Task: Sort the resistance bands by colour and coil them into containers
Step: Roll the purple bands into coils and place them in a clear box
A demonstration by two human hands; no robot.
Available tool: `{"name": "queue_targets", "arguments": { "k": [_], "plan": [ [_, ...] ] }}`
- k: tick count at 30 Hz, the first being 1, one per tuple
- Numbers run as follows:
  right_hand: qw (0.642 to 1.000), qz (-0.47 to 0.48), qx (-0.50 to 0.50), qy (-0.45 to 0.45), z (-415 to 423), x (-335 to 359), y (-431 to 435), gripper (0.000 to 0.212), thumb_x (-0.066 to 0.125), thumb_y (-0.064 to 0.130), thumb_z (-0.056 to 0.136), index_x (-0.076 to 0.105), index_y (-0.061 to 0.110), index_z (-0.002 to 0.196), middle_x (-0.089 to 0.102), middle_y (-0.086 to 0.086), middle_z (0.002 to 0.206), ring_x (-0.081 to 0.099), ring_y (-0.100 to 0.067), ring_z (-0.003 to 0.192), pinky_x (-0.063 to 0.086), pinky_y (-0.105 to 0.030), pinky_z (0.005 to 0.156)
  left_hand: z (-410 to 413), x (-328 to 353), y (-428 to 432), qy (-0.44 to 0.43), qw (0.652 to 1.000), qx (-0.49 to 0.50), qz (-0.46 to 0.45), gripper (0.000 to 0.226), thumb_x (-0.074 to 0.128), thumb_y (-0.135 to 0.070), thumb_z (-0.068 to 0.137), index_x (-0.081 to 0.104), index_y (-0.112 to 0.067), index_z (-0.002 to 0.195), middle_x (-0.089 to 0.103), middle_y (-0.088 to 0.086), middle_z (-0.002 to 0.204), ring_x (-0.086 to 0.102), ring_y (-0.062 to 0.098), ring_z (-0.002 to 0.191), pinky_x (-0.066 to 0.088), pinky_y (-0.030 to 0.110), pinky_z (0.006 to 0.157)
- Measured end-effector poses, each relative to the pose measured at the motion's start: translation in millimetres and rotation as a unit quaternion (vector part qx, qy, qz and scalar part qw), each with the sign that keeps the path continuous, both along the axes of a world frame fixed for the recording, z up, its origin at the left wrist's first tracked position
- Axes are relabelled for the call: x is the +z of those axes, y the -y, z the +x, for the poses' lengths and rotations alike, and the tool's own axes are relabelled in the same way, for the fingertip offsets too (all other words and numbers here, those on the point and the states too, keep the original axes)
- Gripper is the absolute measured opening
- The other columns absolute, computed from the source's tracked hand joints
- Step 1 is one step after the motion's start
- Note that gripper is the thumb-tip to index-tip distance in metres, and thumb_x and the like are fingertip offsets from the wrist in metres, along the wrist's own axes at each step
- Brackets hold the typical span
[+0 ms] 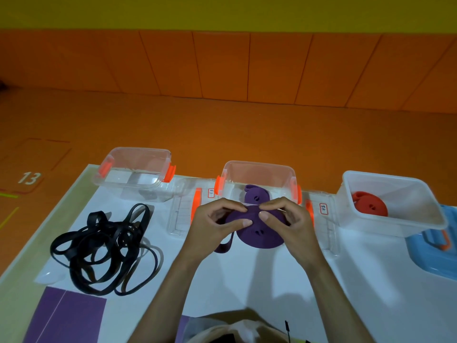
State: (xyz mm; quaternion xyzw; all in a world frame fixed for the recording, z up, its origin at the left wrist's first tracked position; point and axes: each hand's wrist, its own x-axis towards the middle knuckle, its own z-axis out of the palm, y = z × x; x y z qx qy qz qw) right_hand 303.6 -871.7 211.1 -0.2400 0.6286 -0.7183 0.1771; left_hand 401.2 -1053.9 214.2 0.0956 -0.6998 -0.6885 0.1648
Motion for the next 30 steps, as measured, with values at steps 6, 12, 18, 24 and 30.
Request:
{"name": "queue_targets", "arguments": {
  "k": [6,12,18,24,30],
  "plan": [
    [0.999,0.020,0.030,0.022,-9,1,-3,0.014,0.081,0.021,0.086,0.080,0.021,0.099,0.079,-0.002,0.102,0.075,-0.021,0.102,0.061,-0.029,0.085,-2,-1,-1,-0.002,1.000,0.001,-0.015,0.028,0.092,-0.009,0.080,0.081,-0.024,0.100,0.080,-0.002,0.104,0.077,0.022,0.103,0.061,0.024,0.084],
    [0.999,-0.013,-0.002,0.031,-4,-3,1,0.014,0.082,0.015,0.086,0.084,0.021,0.099,0.081,-0.007,0.101,0.078,-0.026,0.097,0.062,-0.027,0.079,-1,-3,1,0.017,0.999,-0.015,-0.025,0.030,0.091,-0.014,0.082,0.079,-0.026,0.107,0.079,-0.003,0.110,0.076,0.022,0.107,0.062,0.026,0.085],
    [0.999,-0.007,-0.026,0.029,-3,-7,0,0.013,0.084,0.020,0.086,0.081,0.021,0.099,0.080,-0.004,0.102,0.077,-0.023,0.098,0.061,-0.026,0.079,6,-7,14,0.047,0.998,-0.046,-0.024,0.041,0.088,-0.012,0.084,0.081,-0.035,0.117,0.078,-0.003,0.113,0.075,0.024,0.110,0.059,0.026,0.092],
    [0.999,0.026,-0.022,0.000,-3,-9,2,0.030,0.092,0.017,0.078,0.071,0.029,0.095,0.077,0.001,0.104,0.076,-0.022,0.098,0.063,-0.030,0.077,4,-9,11,0.032,0.999,-0.009,-0.016,0.032,0.088,-0.010,0.085,0.081,-0.029,0.109,0.080,0.001,0.110,0.076,0.024,0.107,0.061,0.026,0.088],
    [0.995,-0.048,-0.077,0.040,4,-11,14,0.028,0.093,0.024,0.077,0.070,0.028,0.093,0.077,-0.004,0.108,0.076,-0.027,0.102,0.063,-0.029,0.076,2,-7,19,0.037,0.998,-0.046,-0.007,0.044,0.085,-0.011,0.089,0.075,-0.027,0.129,0.077,-0.002,0.124,0.073,0.023,0.117,0.062,0.030,0.092]
  ]
}}
